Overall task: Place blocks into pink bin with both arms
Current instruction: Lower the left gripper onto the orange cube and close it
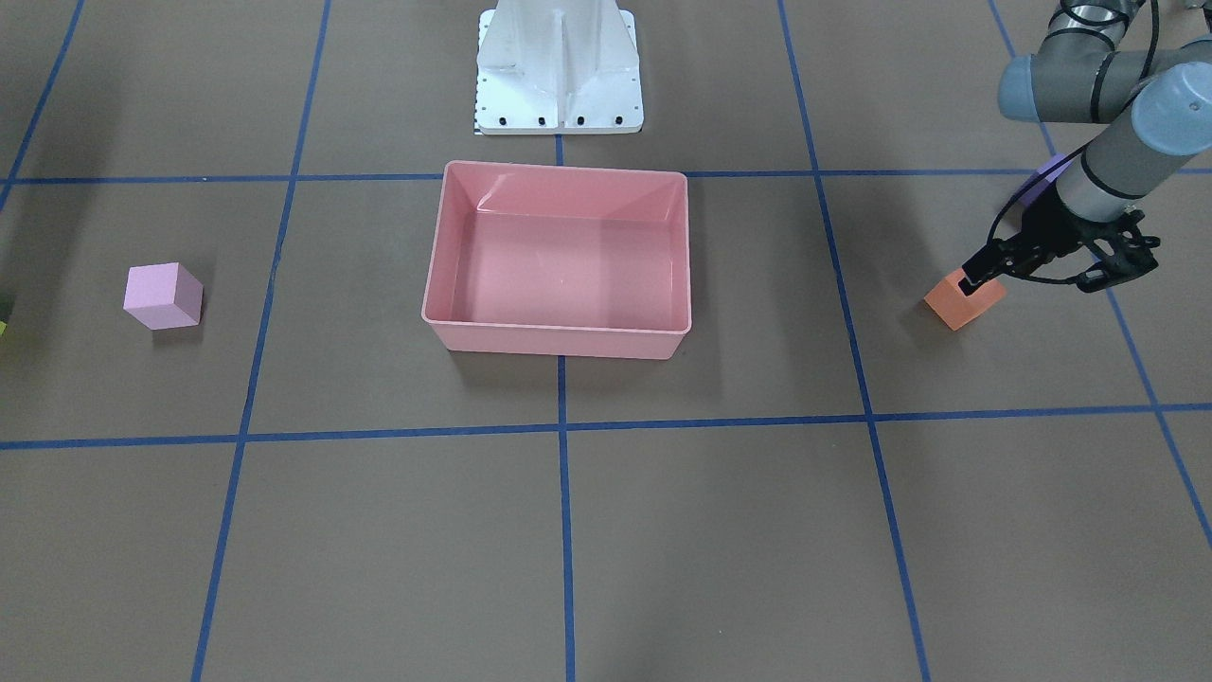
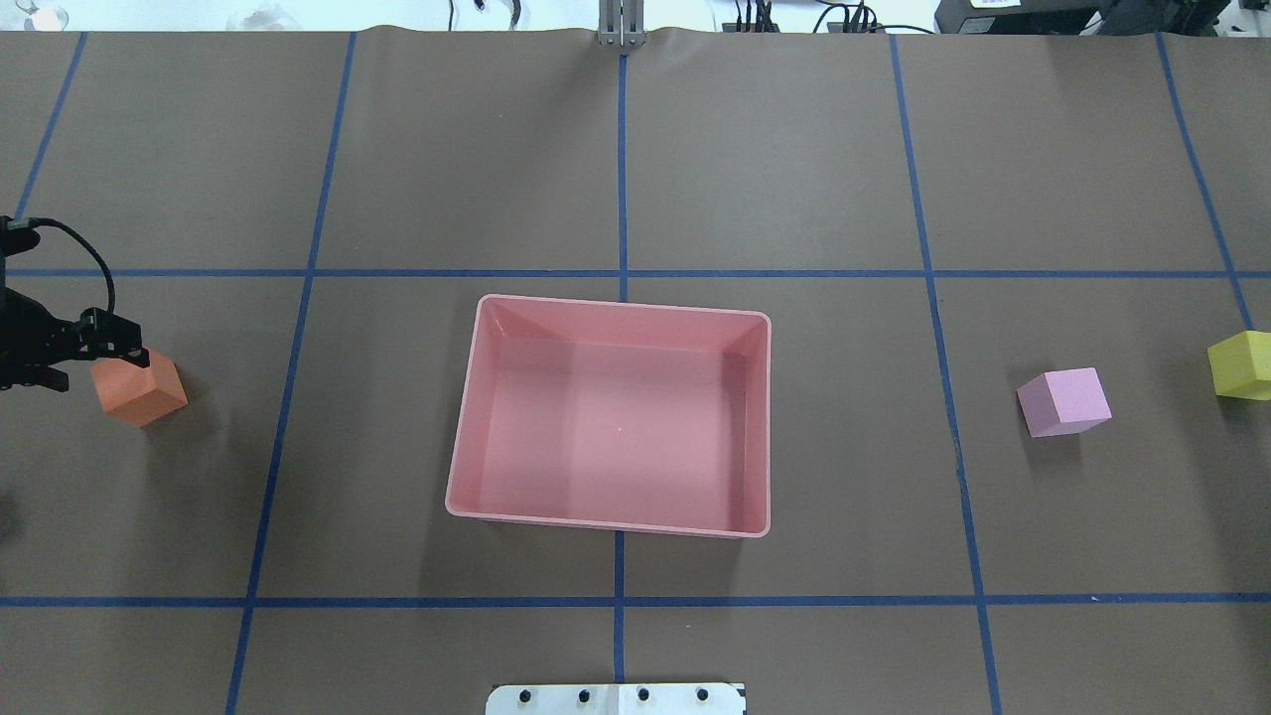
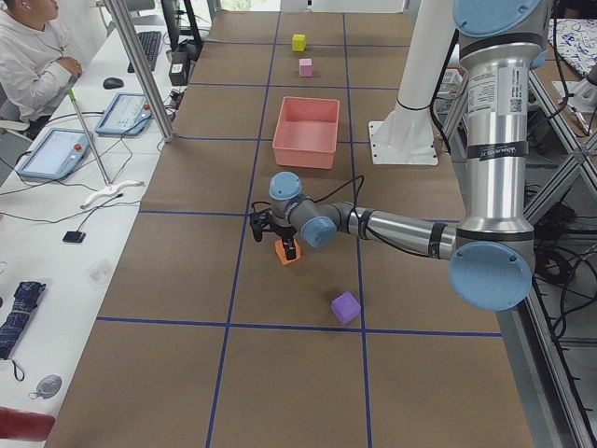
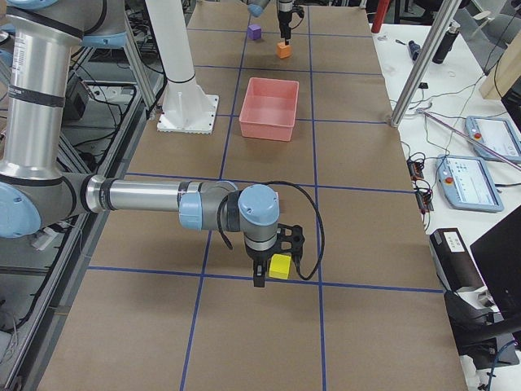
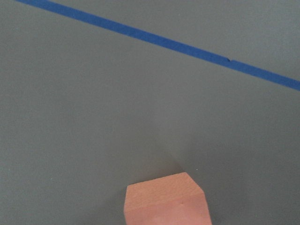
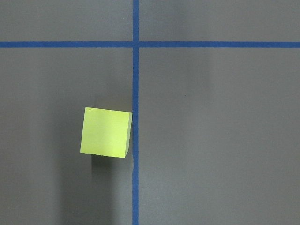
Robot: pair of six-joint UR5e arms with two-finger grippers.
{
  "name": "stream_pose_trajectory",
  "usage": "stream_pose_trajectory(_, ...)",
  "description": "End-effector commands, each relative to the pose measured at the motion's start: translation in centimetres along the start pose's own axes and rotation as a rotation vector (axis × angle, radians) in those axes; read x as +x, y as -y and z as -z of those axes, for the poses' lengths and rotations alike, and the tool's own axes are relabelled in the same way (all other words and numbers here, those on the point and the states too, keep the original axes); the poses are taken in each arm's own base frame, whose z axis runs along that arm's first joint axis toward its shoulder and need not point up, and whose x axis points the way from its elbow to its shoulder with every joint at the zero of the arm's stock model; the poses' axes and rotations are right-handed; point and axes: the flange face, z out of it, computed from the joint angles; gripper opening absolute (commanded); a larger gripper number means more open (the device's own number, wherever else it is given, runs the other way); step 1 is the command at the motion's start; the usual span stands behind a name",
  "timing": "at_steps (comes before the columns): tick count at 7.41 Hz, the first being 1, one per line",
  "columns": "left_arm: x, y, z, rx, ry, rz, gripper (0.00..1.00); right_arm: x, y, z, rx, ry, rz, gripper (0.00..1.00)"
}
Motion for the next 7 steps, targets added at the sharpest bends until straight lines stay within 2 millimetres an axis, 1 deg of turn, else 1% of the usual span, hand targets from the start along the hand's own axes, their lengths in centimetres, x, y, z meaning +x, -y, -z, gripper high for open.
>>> stream_pose_trajectory(1,-0.2,-1.0,-1.0,-0.021,0.015,0.003,1.00,0.0,0.0,0.0,0.000,0.000,0.001,1.00)
stream_pose_trajectory(4,0.3,-0.9,-1.3,-0.005,0.022,0.016,0.99,0.1,0.0,-0.1,-0.001,0.000,0.002,1.00)
stream_pose_trajectory(5,0.5,-1.1,-1.9,-0.009,0.030,0.014,0.98,0.2,0.0,-0.2,-0.003,0.000,0.000,1.00)
stream_pose_trajectory(7,1.0,-0.9,-1.8,-0.006,0.023,0.009,0.97,0.3,-0.1,-0.3,-0.006,0.000,-0.001,1.00)
